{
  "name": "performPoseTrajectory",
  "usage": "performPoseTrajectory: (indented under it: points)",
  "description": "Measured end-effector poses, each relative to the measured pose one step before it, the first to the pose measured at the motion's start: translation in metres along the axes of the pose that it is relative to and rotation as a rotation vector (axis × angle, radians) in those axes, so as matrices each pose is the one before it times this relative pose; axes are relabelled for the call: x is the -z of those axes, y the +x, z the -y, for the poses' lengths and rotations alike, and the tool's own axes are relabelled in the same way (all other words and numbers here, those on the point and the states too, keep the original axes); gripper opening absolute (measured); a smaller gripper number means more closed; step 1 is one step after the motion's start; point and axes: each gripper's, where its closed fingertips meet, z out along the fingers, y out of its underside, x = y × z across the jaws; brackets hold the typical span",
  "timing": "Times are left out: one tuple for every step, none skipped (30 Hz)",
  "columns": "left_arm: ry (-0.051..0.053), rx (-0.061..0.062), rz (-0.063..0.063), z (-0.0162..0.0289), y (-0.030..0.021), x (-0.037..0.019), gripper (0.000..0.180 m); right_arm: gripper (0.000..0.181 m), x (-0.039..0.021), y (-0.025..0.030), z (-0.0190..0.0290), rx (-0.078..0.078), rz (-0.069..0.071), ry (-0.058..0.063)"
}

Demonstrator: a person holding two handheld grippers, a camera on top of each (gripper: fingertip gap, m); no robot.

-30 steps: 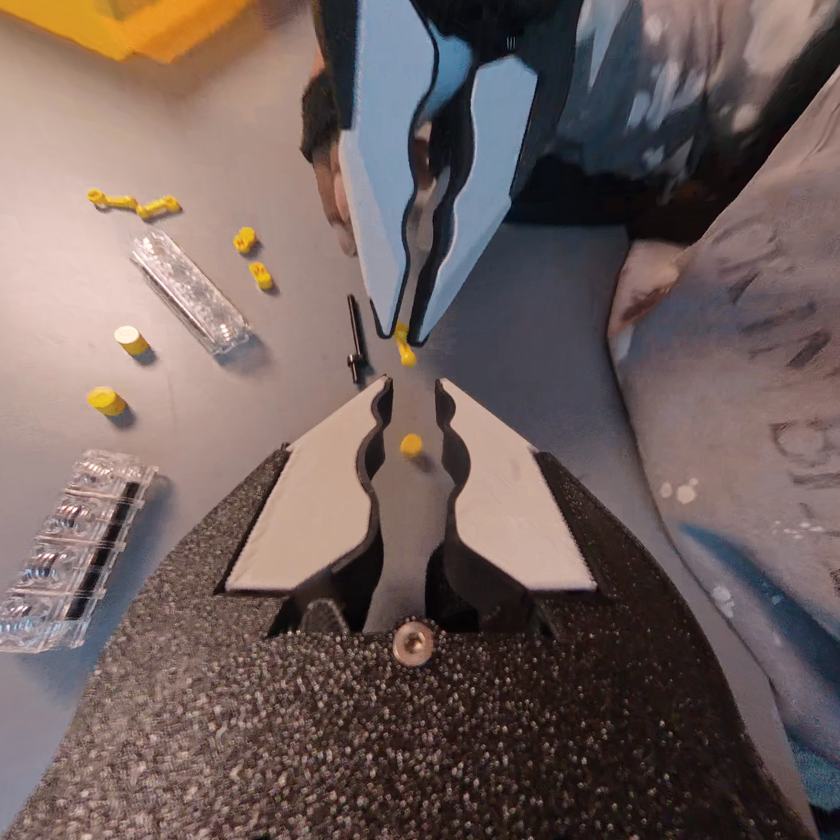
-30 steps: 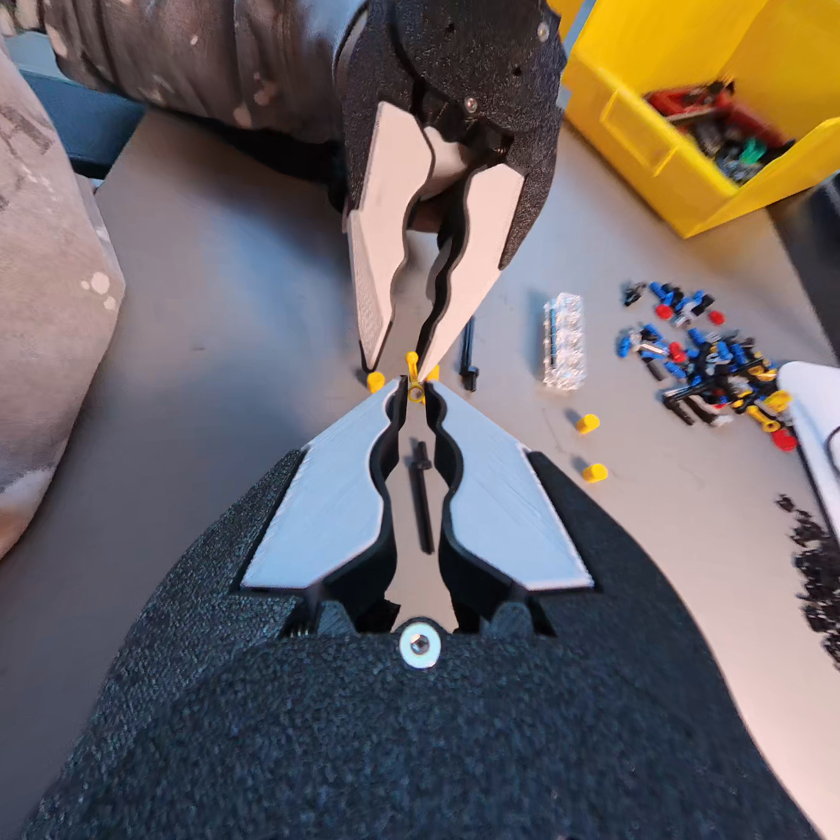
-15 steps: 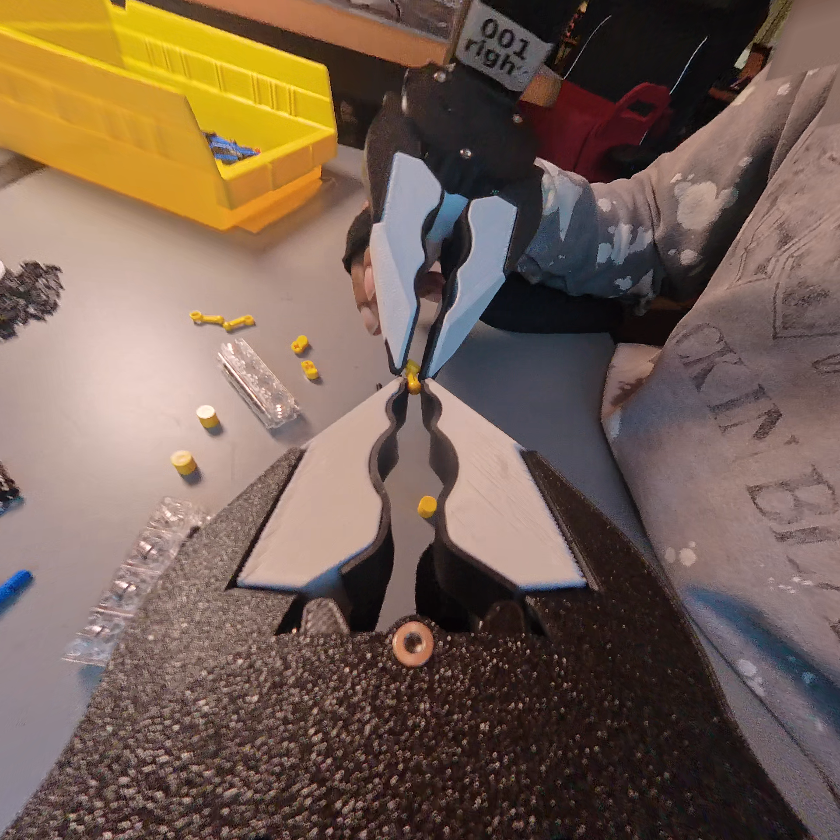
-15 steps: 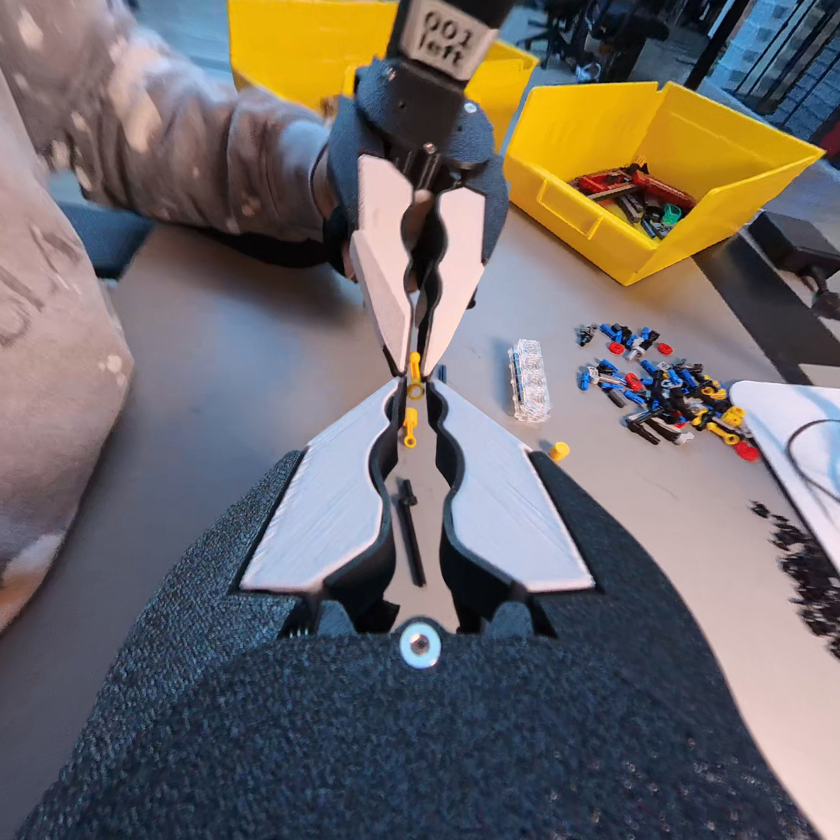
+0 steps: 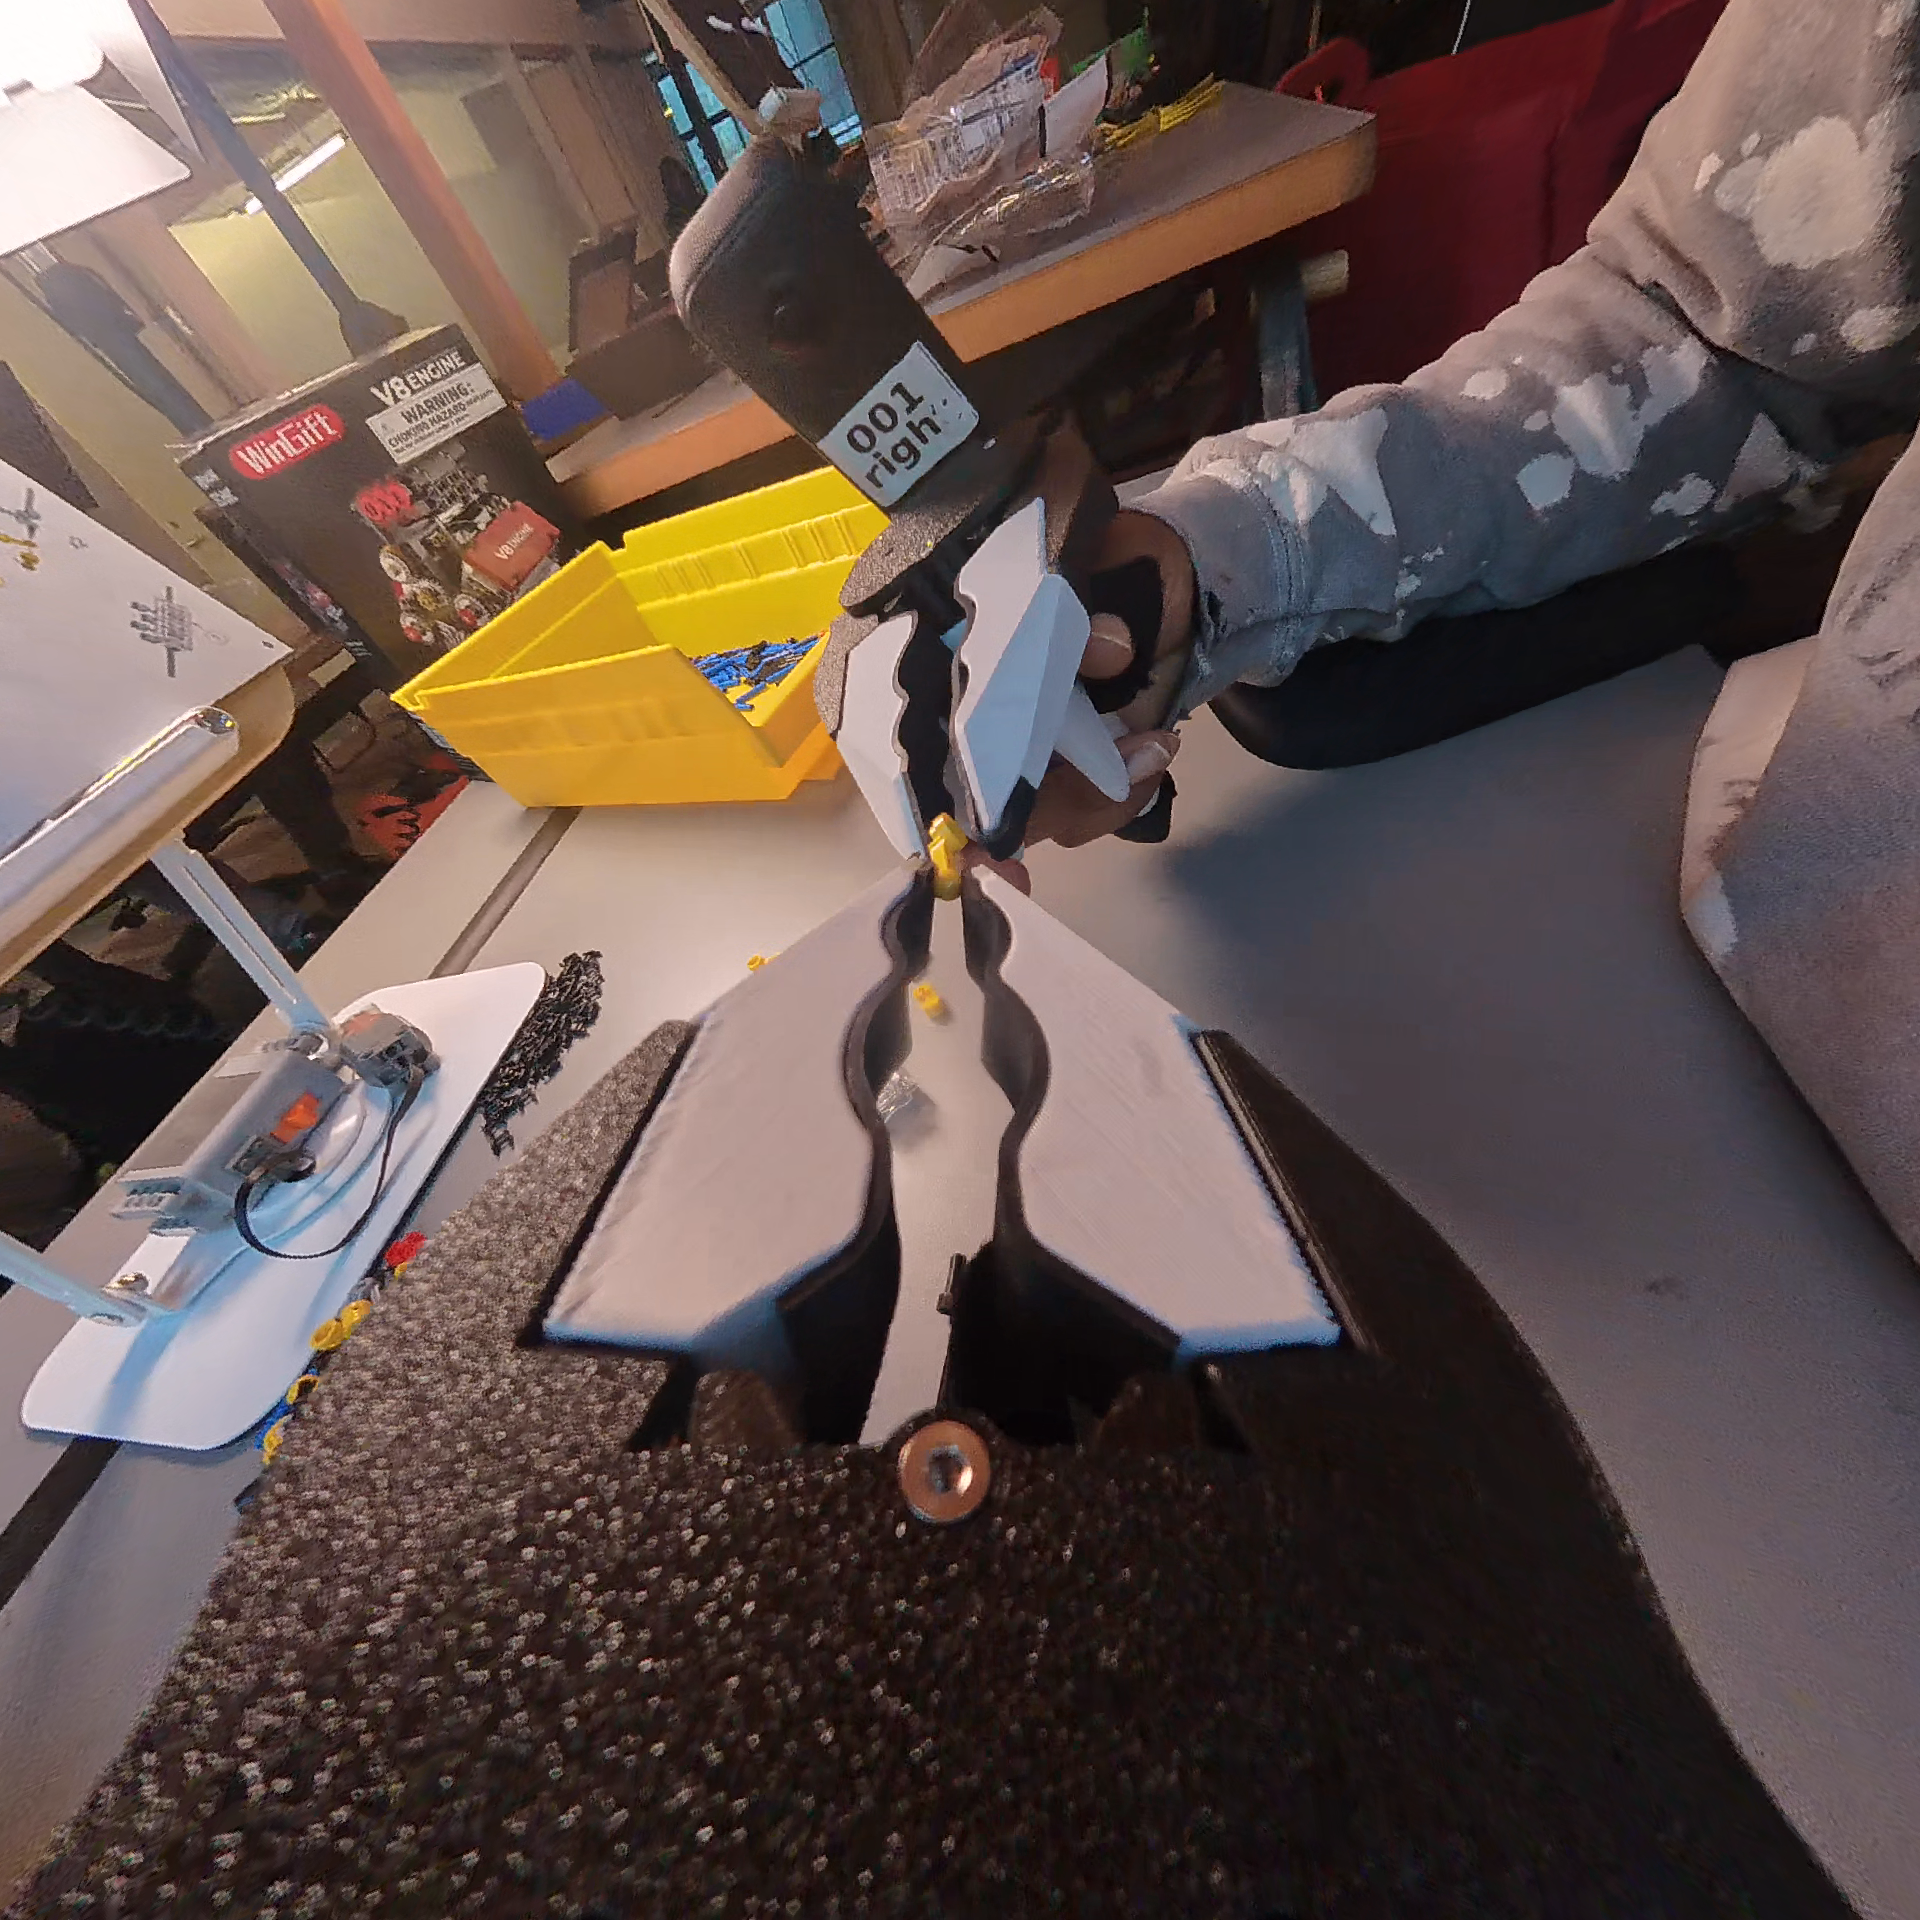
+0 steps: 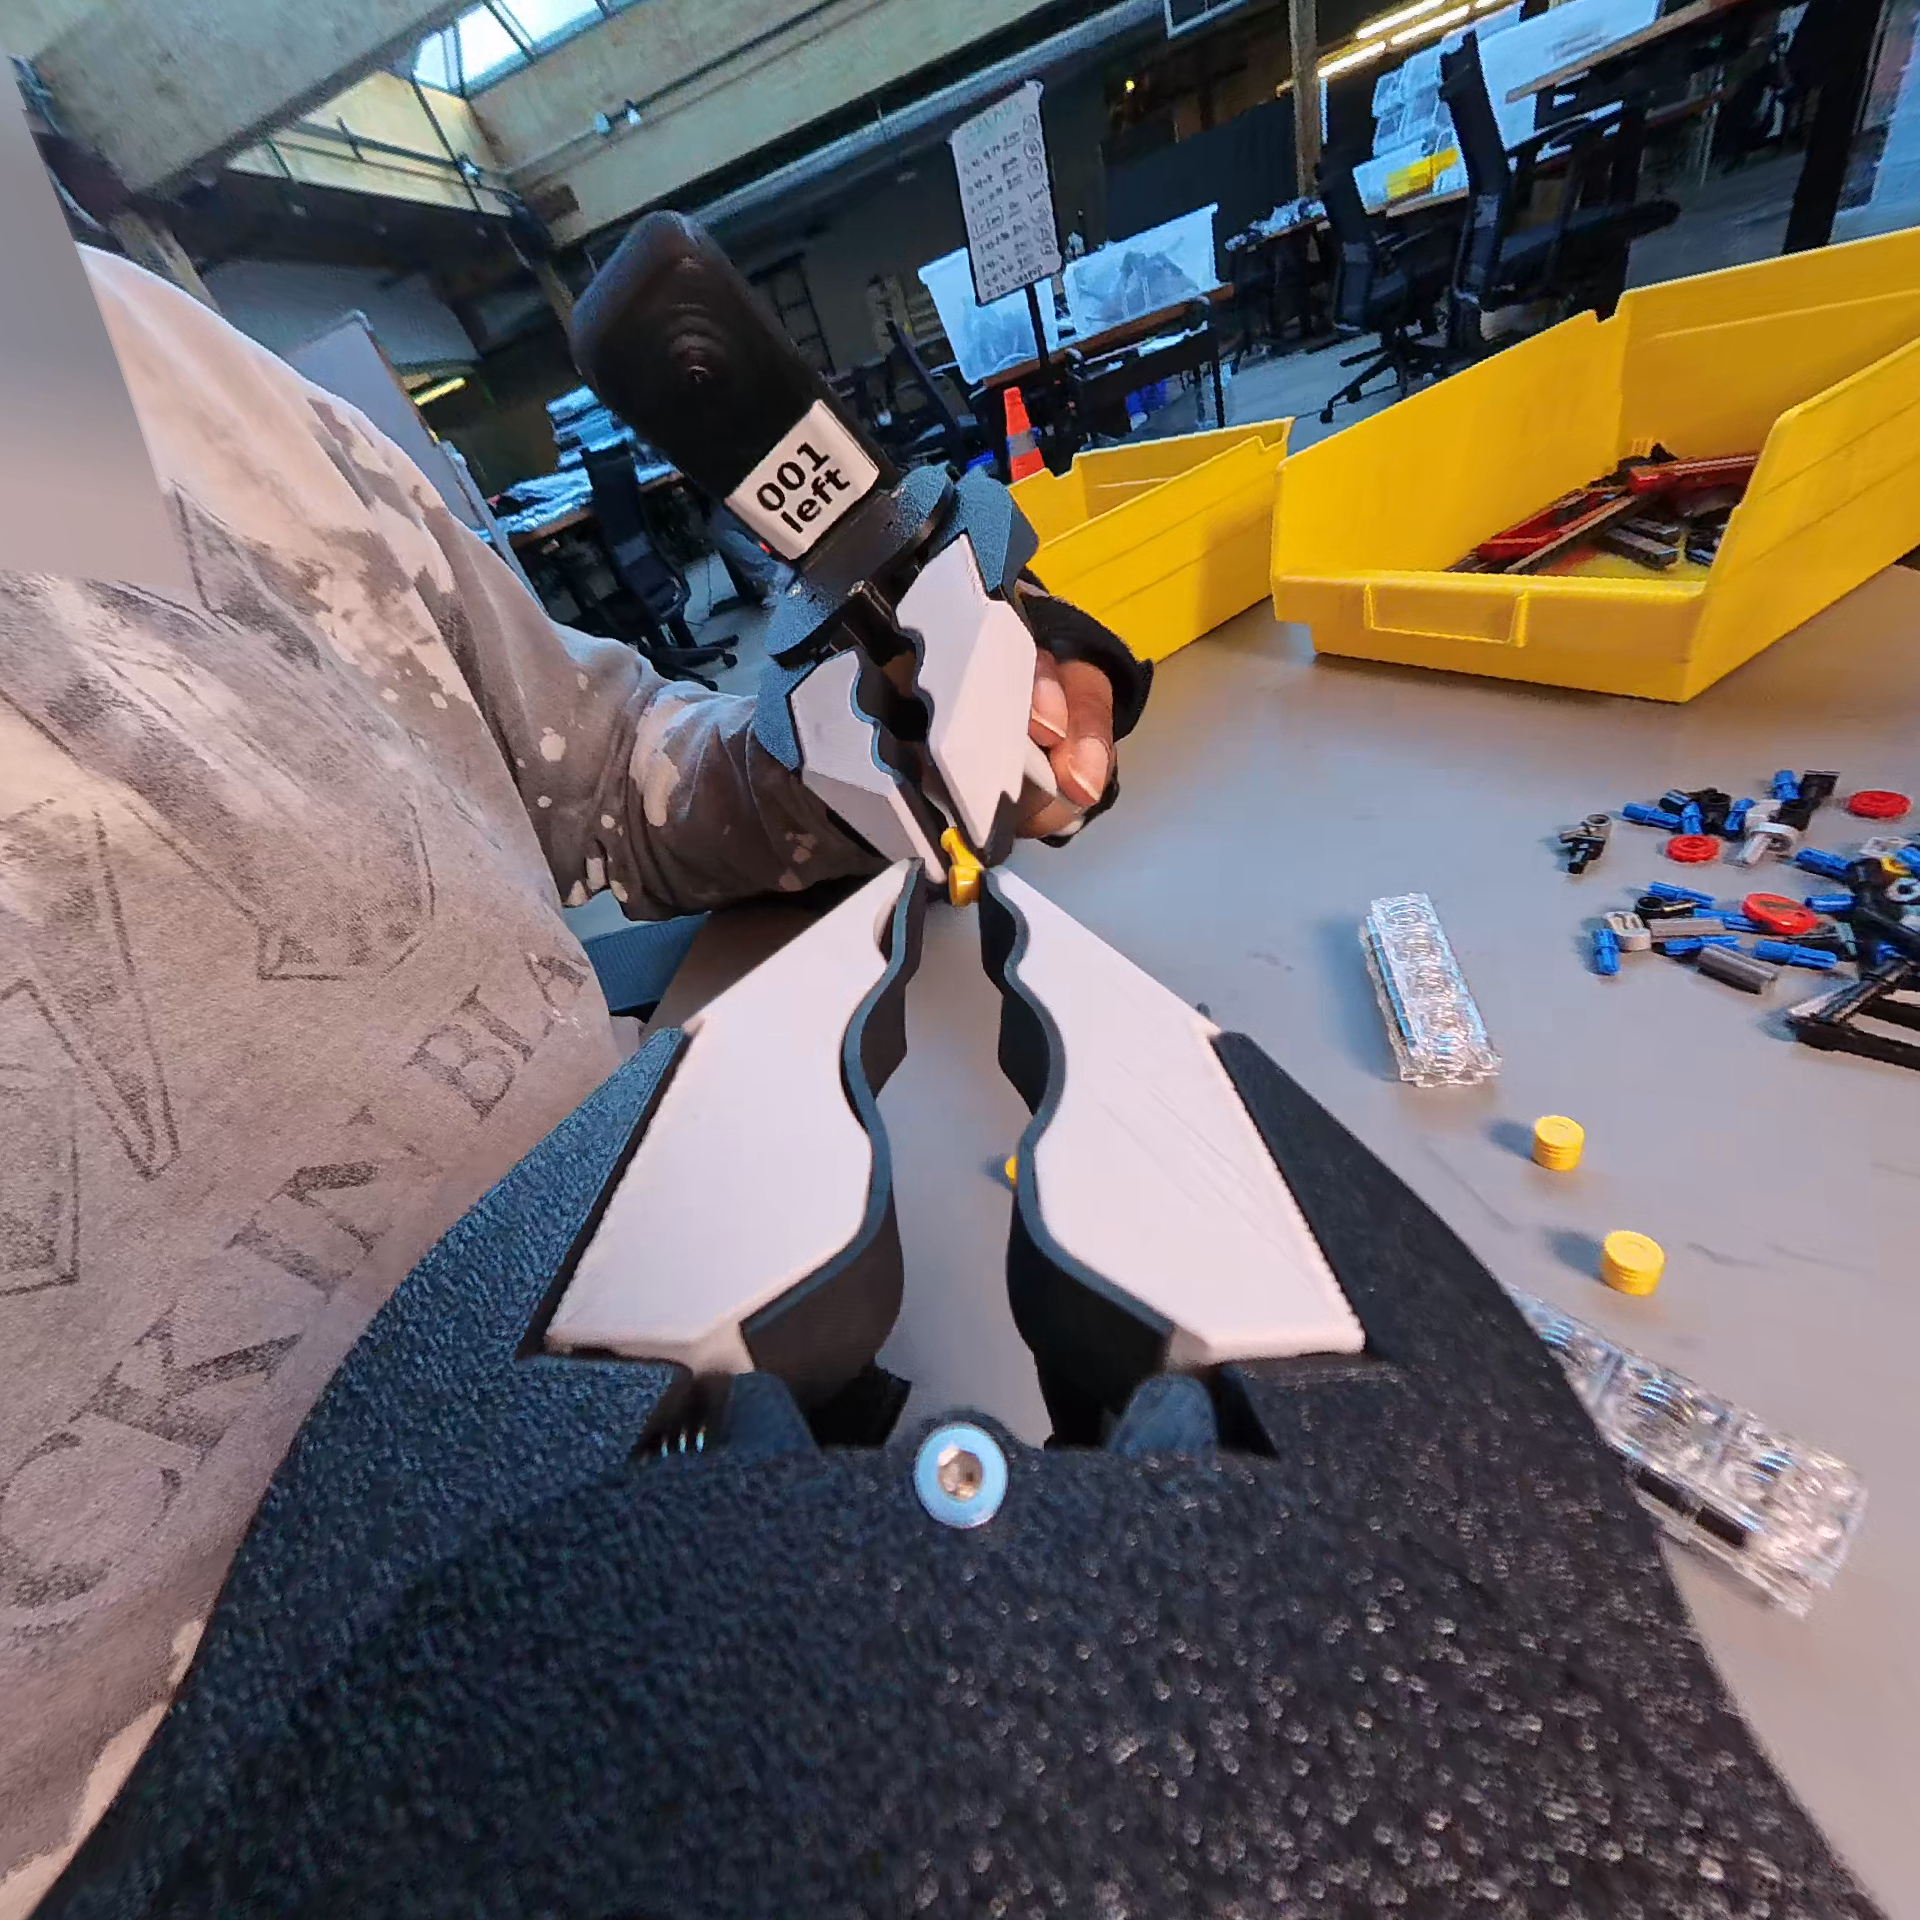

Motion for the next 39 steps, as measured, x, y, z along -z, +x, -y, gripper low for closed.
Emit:
performPoseTrajectory:
  points:
    - [0.0023, -0.0034, 0.0002, 0.00069, 0.00025, 0.00005, 0.003, 0.008, -0.00032, -0.00021, 0.00073, -0.0061, 0.0042, 0.0087]
    - [-0.0003, -0.0058, 0.0015, 0.00015, -0.00003, 0.00019, 0.003, 0.008, -0.00028, 0.00019, 0.00014, -0.0063, 0.0015, 0.005]
    - [-0.0046, -0.0087, 0.0048, -0.00046, -0.0004, 0.00006, 0.003, 0.008, -0.00034, 0.00072, -0.00005, -0.0057, -0.0013, 0.0034]
    - [-0.0034, -0.0083, 0.0027, -0.00026, 0.0, 0.00003, 0.003, 0.007, -0.00022, 0.00044, -0.0001, -0.0042, -0.0006, 0.003]
    - [-0.0027, -0.0067, 0.0036, -0.00021, -0.00014, 0.00001, 0.003, 0.007, -0.00024, 0.00033, 0.00024, -0.0059, 0.0005, 0.0058]
    - [-0.0024, -0.0075, 0.0044, -0.00004, -0.0005, 0.00006, 0.003, 0.006, -0.00014, 0.00031, 0.00038, -0.0079, 0.0016, 0.0076]
    - [-0.0038, -0.0078, 0.0036, -0.00017, -0.00029, 0.00014, 0.003, 0.006, -0.00035, 0.00037, 0.00016, -0.0094, 0.0019, 0.0069]
    - [-0.0051, -0.0087, 0.0045, -0.00052, -0.0004, 0.00019, 0.003, 0.006, -0.00027, 0.00061, 0.00016, -0.0075, 0.0, 0.0065]
    - [-0.0042, -0.0098, 0.0041, -0.00032, -0.00031, 0.00011, 0.003, 0.006, -0.0003, 0.00042, 0.0002, -0.008, 0.0021, 0.0064]
    - [-0.0046, -0.0069, 0.0017, -0.00036, -0.00004, -0.00001, 0.003, 0.005, -0.00001, 0.00099, 0.00014, -0.0082, -0.0005, 0.0068]
    - [-0.0063, -0.0064, 0.0058, -0.00053, -0.00056, -0.0001, 0.003, 0.005, -0.00017, 0.00075, 0.00023, -0.009, 0.0015, 0.0079]
    - [-0.0056, -0.0087, 0.0046, -0.00064, -0.00041, 0.00009, 0.003, 0.005, -0.00033, 0.00069, -0.00003, -0.0133, 0.0022, 0.0072]
    - [-0.0067, -0.0032, 0.0037, -0.00088, -0.00059, 0.00008, 0.003, 0.004, -0.0004, 0.00103, -0.00009, -0.0112, -0.0005, 0.0057]
    - [-0.0026, 0.0054, -0.0018, -0.00059, -0.0003, 0.00013, 0.003, 0.004, -0.00036, 0.00074, 0.00001, -0.0046, -0.0009, 0.005]
    - [-0.0022, 0.011, -0.0051, -0.00084, -0.00023, 0.00023, 0.003, 0.004, -0.00046, 0.0009, -0.00022, 0.0036, -0.006, 0.0023]
    - [-0.0054, 0.0141, -0.0063, -0.00134, -0.00016, 0.00022, 0.003, 0.004, -0.00053, 0.00122, -0.00071, 0.0119, -0.0121, -0.0033]
    - [-0.0024, 0.0204, -0.0111, -0.00106, 0.00032, 0.00006, 0.003, 0.003, -0.00034, 0.00051, -0.00087, 0.018, -0.0074, -0.0078]
    - [0.0053, 0.03, -0.0172, -0.00031, 0.00077, 0.00026, 0.003, 0.003, -0.00003, -0.00016, -0.00062, 0.0178, -0.0037, -0.0089]
    - [0.0072, 0.0376, -0.0205, -0.00038, 0.00055, 0.00027, 0.004, 0.003, 0.00009, 0.00028, -0.00055, 0.0218, -0.0077, -0.0084]
    - [0.0056, 0.0394, -0.0208, -0.00076, -0.00001, 0.00092, 0.004, 0.003, 0.00068, 0.00167, -0.00028, 0.0264, -0.0176, -0.007]
    - [0.0001, 0.0393, -0.0186, -0.00188, -0.00101, 0.00164, 0.004, 0.003, 0.00145, 0.00308, -0.00093, 0.0308, -0.0263, -0.0128]
    - [-0.0098, 0.0428, -0.0292, -0.00333, -0.00025, 0.00219, 0.005, 0.004, 0.00242, 0.00381, -0.00177, 0.0386, -0.0292, -0.019]
    - [-0.0255, 0.0481, -0.0428, -0.00562, 0.00173, 0.00172, 0.007, 0.004, 0.00303, 0.00307, -0.00128, 0.0354, -0.0212, -0.015]
    - [-0.0424, 0.0443, -0.0439, -0.00818, 0.00272, 0.00093, 0.009, 0.004, 0.00319, 0.00313, -0.00134, 0.0298, -0.0195, -0.015]
    - [-0.0556, 0.0283, -0.0348, -0.01038, 0.00298, -0.00071, 0.011, 0.004, 0.00267, 0.00425, -0.00305, 0.0353, -0.0263, -0.0263]
    - [-0.0632, 0.01, -0.0336, -0.01176, 0.00466, -0.00237, 0.012, 0.004, 0.00191, 0.00383, -0.00488, 0.0442, -0.027, -0.0362]
    - [-0.0665, 0.0031, -0.0347, -0.01221, 0.00593, -0.00418, 0.013, 0.004, 0.0011, 0.00328, -0.00541, 0.0446, -0.0264, -0.0387]
    - [-0.0636, 0.0018, -0.028, -0.01099, 0.00554, -0.00583, 0.014, 0.004, 0.00028, 0.00199, -0.00463, 0.0323, -0.018, -0.032]
    - [-0.0547, -0.0009, -0.0156, -0.00881, 0.00392, -0.00667, 0.015, 0.004, -0.00026, 0.00024, -0.00293, 0.0131, -0.004, -0.0189]
    - [-0.0488, -0.0065, -0.0004, -0.00706, 0.00177, -0.00688, 0.015, 0.004, -0.0007, 0.00015, -0.0014, 0.0005, -0.0017, -0.0073]
    - [-0.0427, -0.0118, 0.0061, -0.00561, 0.00082, -0.00605, 0.015, 0.004, -0.00045, 0.001, -0.00046, -0.0017, -0.0064, -0.0014]
    - [-0.0305, -0.0115, 0.0051, -0.00366, 0.00094, -0.00484, 0.015, 0.004, -0.00017, 0.00096, -0.00022, 0.0019, -0.0066, -0.0031]
    - [-0.0178, -0.008, 0.0095, -0.00149, 0.00008, -0.00362, 0.015, 0.004, 0.00012, 0.00125, -0.00026, 0.0031, -0.0083, -0.0011]
    - [-0.0141, -0.0057, 0.0138, -0.00059, -0.00081, -0.00243, 0.015, 0.004, 0.00027, 0.00104, -0.00051, -0.0018, -0.0049, -0.0026]
    - [-0.0162, -0.0067, 0.0152, -0.00088, -0.00133, -0.0015, 0.015, 0.004, 0.00025, 0.00088, -0.00071, -0.003, -0.0026, -0.0044]
    - [-0.0153, -0.009, 0.0075, -0.00102, 0.00005, -0.00107, 0.015, 0.004, 0.00027, 0.00098, -0.00091, 0.0008, -0.0051, -0.0053]
    - [-0.0134, -0.0072, 0.0058, -0.00077, 0.00023, -0.00087, 0.015, 0.004, 0.00009, 0.00071, -0.00086, 0.0036, -0.0044, -0.0053]
    - [-0.0169, -0.0079, 0.0045, -0.00134, 0.00031, -0.0009, 0.015, 0.004, -0.00014, 0.00033, -0.00076, 0.0025, -0.0026, -0.0051]
    - [-0.0171, -0.0101, 0.0054, -0.00131, 0.00026, -0.00057, 0.014, 0.004, -0.00028, 0.00007, -0.0006, 0.0006, -0.0008, -0.0041]
